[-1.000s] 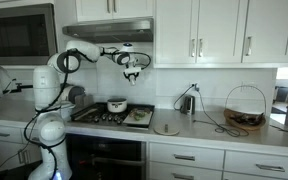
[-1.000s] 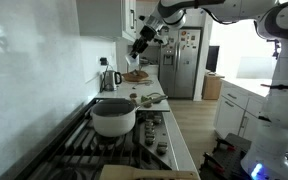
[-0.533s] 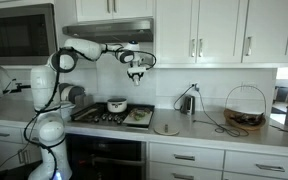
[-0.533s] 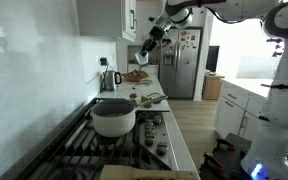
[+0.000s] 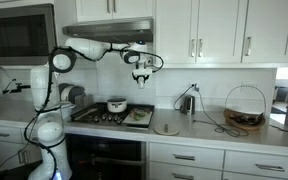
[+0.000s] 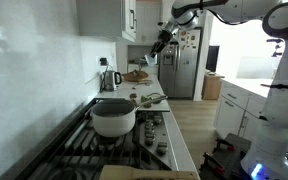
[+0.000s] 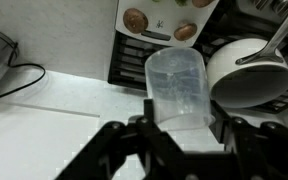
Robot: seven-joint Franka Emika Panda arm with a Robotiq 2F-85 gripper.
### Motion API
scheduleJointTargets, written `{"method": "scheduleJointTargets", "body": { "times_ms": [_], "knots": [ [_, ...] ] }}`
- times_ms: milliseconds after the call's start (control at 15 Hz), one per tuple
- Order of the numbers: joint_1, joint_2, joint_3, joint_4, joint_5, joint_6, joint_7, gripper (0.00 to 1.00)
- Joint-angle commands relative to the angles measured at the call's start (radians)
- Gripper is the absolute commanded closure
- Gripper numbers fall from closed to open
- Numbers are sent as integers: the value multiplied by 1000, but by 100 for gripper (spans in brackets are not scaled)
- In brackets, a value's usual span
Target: Pour the contents of the cup into the pot
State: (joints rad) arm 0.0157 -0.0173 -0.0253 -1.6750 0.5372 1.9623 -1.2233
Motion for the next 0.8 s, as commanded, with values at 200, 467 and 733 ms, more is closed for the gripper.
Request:
{"method": "scheduleJointTargets", "body": {
  "times_ms": [200, 467, 733],
  "knots": [
    [-57, 10, -49, 20, 61, -103, -108, 70],
    [-88, 41, -76, 42, 103, -137, -205, 70],
    [-131, 115, -98, 100, 158, -202, -284, 70]
  ]
}}
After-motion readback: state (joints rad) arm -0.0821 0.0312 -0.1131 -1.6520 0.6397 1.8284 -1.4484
